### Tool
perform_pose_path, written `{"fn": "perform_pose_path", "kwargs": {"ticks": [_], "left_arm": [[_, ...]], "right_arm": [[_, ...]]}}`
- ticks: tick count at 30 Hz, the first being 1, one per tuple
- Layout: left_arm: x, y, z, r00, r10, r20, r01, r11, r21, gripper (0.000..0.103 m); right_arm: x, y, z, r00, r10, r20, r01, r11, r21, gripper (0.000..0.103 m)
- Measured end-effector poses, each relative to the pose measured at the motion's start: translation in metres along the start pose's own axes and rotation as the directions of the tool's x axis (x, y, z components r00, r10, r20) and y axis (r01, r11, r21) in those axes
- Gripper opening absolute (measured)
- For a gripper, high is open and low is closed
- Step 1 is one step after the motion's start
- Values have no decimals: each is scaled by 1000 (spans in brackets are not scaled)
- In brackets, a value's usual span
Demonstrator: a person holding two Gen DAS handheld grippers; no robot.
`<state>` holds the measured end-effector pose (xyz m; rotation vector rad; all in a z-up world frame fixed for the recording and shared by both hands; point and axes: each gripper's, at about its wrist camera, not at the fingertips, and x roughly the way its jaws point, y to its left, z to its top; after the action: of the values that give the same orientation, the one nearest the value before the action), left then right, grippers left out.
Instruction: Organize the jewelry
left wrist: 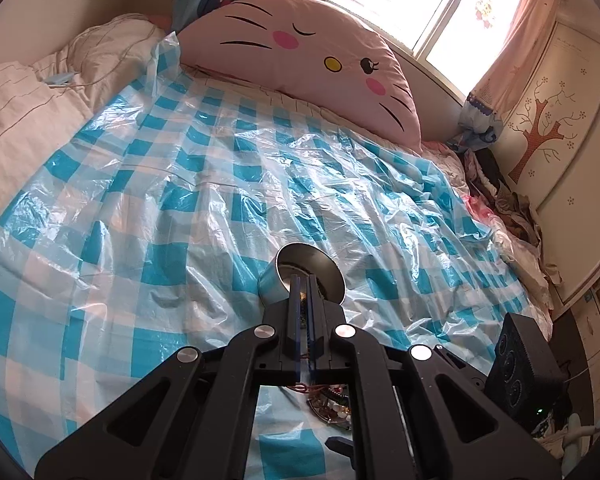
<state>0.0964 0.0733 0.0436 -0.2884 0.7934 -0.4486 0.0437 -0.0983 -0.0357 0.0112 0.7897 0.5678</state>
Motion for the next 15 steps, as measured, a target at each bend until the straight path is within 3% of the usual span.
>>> {"fn": "perform_pose_path", "kwargs": {"ticks": [4, 8, 12, 15], "left_arm": [[0, 9, 0, 1000, 3, 2, -3, 1000, -7, 2], [2, 12, 0, 1000, 4, 2, -4, 1000, -6, 2], [9, 15, 0, 1000, 10, -7, -10, 1000, -1, 2], [16, 19, -2, 999, 35, -20, -35, 999, 7, 2]], "right_arm": [[38, -10, 12, 992, -54, -111, 43, 994, -102, 96], [74, -30, 18, 970, -31, -241, -2, 991, -135, 92], [96, -37, 14, 945, 14, -327, -63, 988, -139, 37], [87, -39, 12, 953, 29, -300, -70, 989, -127, 13]]}}
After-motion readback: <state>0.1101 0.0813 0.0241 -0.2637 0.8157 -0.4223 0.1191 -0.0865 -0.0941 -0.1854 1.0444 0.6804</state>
